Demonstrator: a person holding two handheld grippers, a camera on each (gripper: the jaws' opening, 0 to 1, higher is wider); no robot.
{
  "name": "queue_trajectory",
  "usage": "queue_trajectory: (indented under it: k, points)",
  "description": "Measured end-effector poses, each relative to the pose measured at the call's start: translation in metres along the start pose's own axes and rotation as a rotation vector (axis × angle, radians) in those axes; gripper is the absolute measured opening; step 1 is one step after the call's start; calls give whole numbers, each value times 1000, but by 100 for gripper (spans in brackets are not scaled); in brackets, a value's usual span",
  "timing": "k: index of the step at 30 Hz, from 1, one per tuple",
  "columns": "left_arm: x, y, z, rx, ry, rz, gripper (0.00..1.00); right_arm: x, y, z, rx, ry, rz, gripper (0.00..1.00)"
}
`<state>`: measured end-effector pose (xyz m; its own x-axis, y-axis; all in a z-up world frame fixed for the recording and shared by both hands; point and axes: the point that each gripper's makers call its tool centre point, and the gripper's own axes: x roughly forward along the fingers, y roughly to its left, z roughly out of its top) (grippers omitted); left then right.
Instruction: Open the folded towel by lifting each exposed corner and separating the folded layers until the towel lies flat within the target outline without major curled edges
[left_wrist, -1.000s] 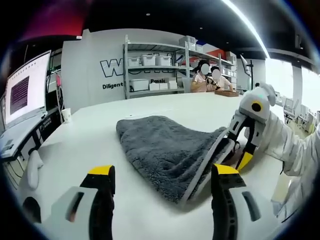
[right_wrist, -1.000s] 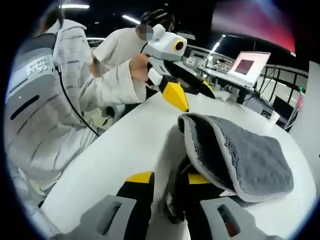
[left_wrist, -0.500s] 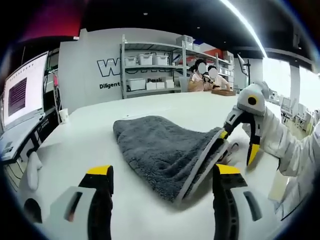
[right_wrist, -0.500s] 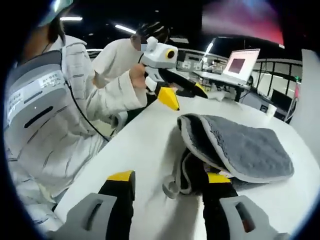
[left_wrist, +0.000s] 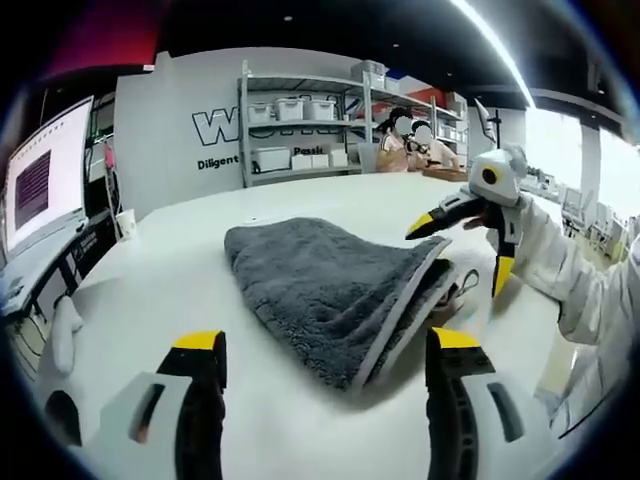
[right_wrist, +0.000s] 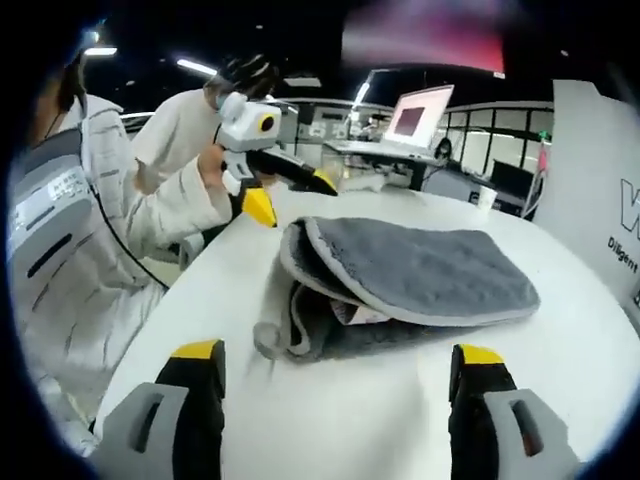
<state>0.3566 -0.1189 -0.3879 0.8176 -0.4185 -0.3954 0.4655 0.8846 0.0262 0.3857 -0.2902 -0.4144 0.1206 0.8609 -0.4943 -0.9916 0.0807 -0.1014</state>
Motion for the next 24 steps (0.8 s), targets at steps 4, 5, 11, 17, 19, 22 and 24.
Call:
queue_trajectory:
  k: [4,5,11,17,19,22,24]
  points:
    - [3,1,-8,12,24,14,79,-2,-12,-2,21,9,-56,99]
    - [3,0,-9,13,25,15,79,-3,-15,-2,26,10,-72,99]
    - [0,1,-9,32,-17,56,61,-12,-34,2,61,-28,-153,99]
    - [3,-14,-15,54,-30,42,46,-13,-38,0,64,-21,-186,96]
    - [4,-14,-19,77,-16,60,40,-13,-37,0,66,-21,-188,95]
    - [6,-12,-27,110,11,78,35,-13,-34,0,63,-20,-187,95]
    - [5,-10,-33,148,43,97,30,-11,-32,0,62,-18,-183,94]
